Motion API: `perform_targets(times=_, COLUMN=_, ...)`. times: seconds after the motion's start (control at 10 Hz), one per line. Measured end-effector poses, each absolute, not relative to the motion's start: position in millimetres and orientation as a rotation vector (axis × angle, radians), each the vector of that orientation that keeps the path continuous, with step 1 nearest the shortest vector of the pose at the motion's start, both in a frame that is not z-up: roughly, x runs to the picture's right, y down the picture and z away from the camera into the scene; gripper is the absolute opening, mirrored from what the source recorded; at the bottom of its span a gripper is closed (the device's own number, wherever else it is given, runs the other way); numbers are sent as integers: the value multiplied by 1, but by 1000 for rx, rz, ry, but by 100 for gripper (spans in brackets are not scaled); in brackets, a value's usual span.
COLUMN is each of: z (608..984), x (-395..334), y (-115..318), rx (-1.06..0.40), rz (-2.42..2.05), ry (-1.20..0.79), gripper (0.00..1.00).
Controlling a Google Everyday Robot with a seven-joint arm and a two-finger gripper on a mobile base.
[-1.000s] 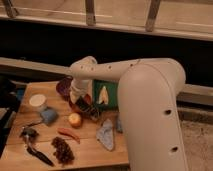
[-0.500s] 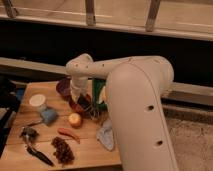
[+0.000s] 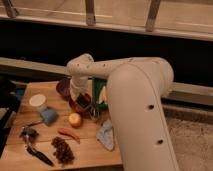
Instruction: Wipe red bowl with eraser
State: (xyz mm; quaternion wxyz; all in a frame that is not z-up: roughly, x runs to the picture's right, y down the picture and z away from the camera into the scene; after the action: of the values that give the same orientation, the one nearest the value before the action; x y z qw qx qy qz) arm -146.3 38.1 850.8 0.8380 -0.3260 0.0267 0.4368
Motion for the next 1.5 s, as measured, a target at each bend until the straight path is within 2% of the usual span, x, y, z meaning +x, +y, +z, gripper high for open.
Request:
perform_targets(times=0.6, z=839, x=-171, y=55, rx=-782, rz=881, ry=-42, gripper=0)
perform_targets(times=1.1, z=836, x=-130, y=57, rx=-774, rz=878, ry=118, gripper=0)
perform_targets(times=1.5, z=848, x=-134, y=41, rx=-742, rz=901, ry=134, gripper=0)
